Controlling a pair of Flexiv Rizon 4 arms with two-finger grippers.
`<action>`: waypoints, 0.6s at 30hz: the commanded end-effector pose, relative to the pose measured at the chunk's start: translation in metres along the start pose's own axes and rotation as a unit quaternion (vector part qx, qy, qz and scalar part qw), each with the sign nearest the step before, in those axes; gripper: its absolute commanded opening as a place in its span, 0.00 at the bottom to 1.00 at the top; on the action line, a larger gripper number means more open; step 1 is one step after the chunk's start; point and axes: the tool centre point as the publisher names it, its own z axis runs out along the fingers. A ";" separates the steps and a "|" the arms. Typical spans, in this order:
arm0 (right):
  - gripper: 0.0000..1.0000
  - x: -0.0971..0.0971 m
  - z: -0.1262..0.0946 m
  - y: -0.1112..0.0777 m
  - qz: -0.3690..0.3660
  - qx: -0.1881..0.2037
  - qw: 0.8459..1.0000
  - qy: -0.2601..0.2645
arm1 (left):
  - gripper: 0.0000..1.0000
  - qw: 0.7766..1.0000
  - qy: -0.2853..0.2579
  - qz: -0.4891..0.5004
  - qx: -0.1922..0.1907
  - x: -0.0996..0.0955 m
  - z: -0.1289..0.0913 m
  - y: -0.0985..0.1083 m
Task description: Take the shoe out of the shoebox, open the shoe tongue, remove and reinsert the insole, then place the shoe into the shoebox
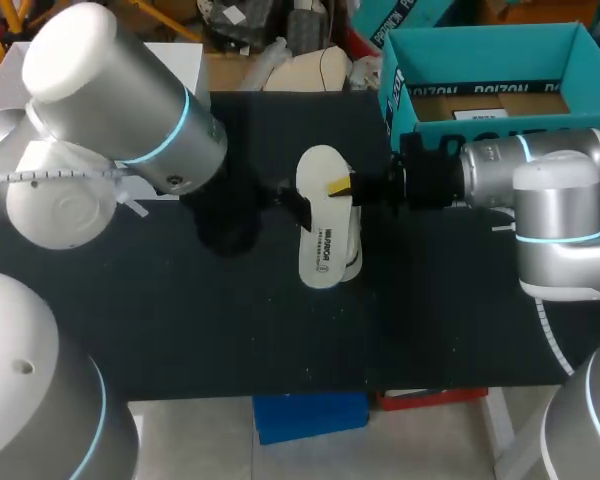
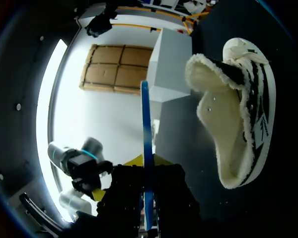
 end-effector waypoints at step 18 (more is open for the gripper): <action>0.00 0.000 0.001 -0.001 0.000 -0.001 1.000 -0.001 | 1.00 0.949 -0.314 -0.028 0.010 0.019 -0.009 0.000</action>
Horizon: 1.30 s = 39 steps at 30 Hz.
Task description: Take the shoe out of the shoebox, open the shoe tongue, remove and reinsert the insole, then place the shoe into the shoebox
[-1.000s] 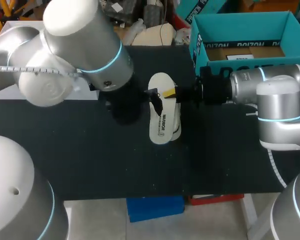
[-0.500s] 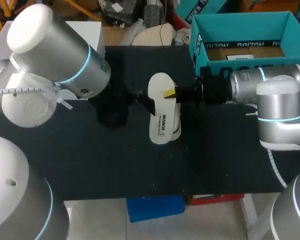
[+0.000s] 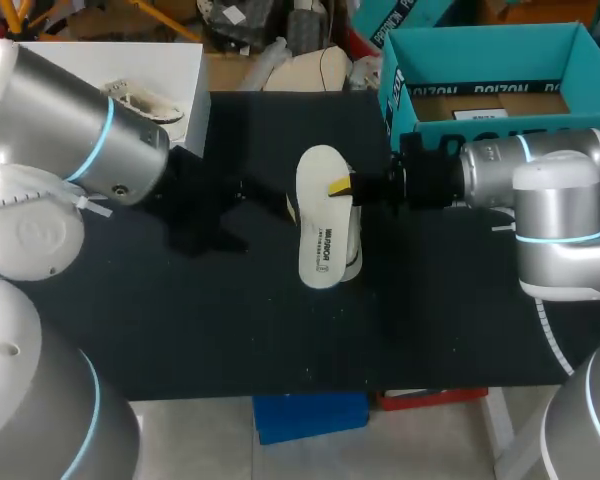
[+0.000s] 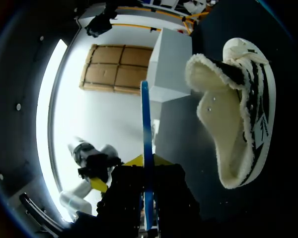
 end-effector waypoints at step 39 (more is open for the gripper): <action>0.00 0.000 0.001 -0.001 0.000 -0.001 1.000 -0.001 | 1.00 0.900 -0.433 -0.021 -0.054 -0.004 0.053 0.036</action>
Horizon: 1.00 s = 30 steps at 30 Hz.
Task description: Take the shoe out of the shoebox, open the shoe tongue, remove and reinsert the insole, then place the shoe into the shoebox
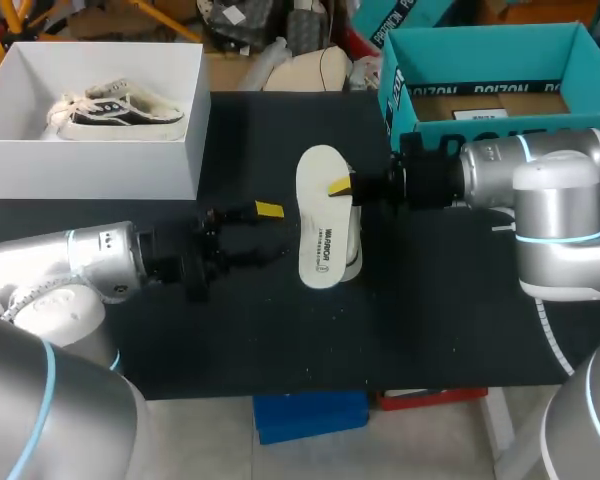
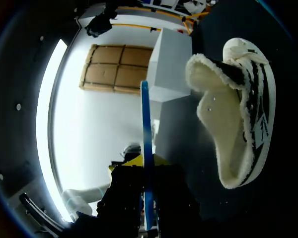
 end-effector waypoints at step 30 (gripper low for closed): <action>0.00 0.000 0.001 -0.001 0.000 -0.001 1.000 -0.001 | 0.00 0.996 -0.015 0.055 0.068 0.017 0.084 0.033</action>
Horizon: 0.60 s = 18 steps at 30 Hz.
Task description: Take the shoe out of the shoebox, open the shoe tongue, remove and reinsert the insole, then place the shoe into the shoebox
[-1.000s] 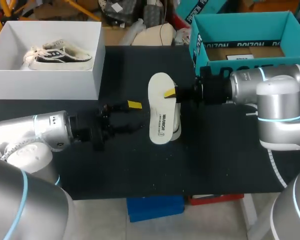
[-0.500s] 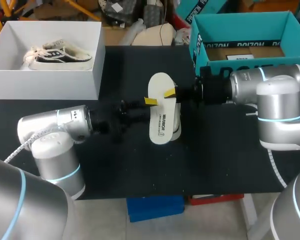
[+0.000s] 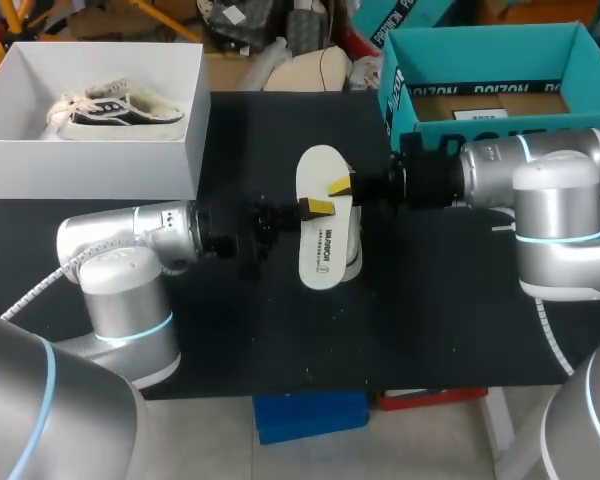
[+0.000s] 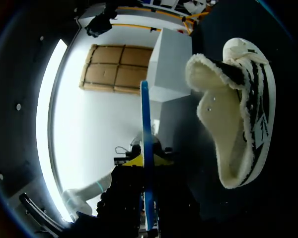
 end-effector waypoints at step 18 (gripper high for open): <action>1.00 -0.003 -0.046 -0.025 -0.004 -0.071 0.988 -0.138 | 0.00 0.988 0.149 -0.048 0.009 -0.002 -0.031 -0.024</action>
